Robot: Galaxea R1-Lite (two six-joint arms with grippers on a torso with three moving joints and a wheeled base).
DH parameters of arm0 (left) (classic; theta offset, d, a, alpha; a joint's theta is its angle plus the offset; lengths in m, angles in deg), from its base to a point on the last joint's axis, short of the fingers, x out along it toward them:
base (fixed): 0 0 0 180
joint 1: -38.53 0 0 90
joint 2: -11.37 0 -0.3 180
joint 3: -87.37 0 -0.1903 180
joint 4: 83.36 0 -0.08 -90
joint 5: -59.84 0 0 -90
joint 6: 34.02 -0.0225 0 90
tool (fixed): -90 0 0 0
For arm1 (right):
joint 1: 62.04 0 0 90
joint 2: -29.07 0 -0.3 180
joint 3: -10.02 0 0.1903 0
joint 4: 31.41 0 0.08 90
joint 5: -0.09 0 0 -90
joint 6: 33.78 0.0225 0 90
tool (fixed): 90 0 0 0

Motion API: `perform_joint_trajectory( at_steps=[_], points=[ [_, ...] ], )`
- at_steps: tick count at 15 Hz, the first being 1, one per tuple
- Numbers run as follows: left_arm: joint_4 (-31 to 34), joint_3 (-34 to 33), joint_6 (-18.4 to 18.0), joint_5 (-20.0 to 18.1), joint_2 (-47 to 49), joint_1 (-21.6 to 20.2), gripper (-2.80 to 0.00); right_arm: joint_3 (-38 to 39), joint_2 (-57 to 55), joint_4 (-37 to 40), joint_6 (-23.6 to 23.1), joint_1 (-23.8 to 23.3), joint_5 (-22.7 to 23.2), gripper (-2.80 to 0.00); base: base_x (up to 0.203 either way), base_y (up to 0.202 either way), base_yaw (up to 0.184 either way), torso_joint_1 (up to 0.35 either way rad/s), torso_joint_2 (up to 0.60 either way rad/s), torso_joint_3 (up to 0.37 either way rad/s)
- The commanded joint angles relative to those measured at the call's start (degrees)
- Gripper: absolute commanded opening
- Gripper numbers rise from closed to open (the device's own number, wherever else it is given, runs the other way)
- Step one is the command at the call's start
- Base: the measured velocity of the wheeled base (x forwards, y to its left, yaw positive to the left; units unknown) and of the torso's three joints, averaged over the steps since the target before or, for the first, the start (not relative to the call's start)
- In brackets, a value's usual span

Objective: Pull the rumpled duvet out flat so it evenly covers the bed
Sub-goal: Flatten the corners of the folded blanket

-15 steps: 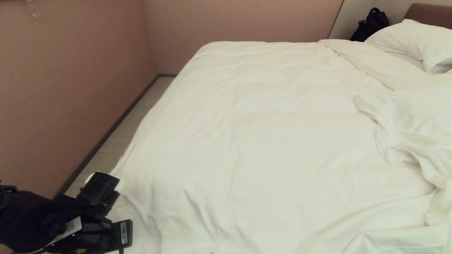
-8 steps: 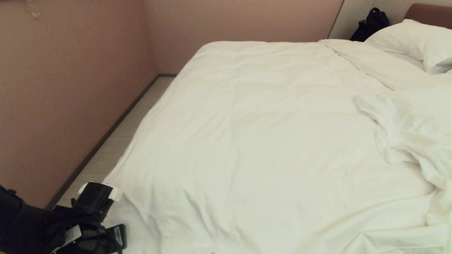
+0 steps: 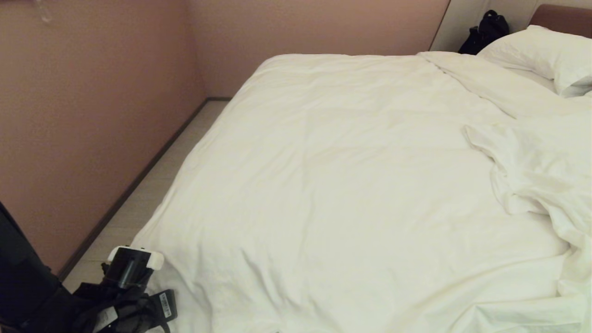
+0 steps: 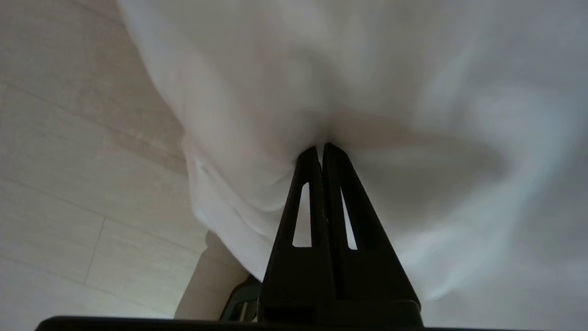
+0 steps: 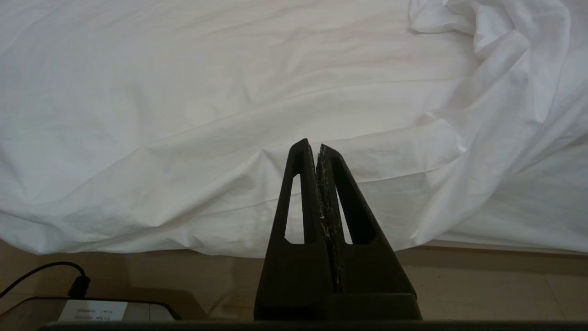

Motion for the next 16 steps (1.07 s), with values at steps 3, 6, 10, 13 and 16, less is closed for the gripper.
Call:
perform_joint_trajectory(
  at_steps=[3, 6, 10, 13, 16],
  points=[
    [-0.68, -4.33, 0.15, 0.16, 0.99, 0.09, -2.80, 0.00, -0.07, 0.02, -0.03, 0.03, 0.03, -2.80, 0.000, 0.000, 0.000, 0.000, 0.00, 0.000],
    [-0.64, -8.42, -0.03, 0.27, 0.51, 0.25, -2.80, 0.00, -0.07, 0.02, -0.03, 0.07, 0.03, -2.80, 0.000, 0.000, 0.000, 0.000, 0.00, 0.000],
    [-2.38, -15.12, -0.14, -0.07, 0.52, 3.76, -2.80, 0.00, -0.07, 0.02, -0.03, 0.08, 0.03, -2.80, 0.000, 0.000, 0.000, 0.000, 0.00, 0.000],
    [-4.65, -19.29, 0.41, -0.09, 0.25, 7.57, -2.80, 0.00, -0.07, 0.02, -0.03, 0.08, 0.03, -2.80, 0.000, 0.000, 0.000, 0.000, 0.00, 0.000],
    [-2.30, -19.29, 0.97, -1.55, -0.79, 8.00, -2.80, 0.00, -0.07, 0.02, -0.03, 0.03, 0.03, -2.80, 0.000, 0.000, 0.000, 0.000, 0.00, 0.000]
  ],
)
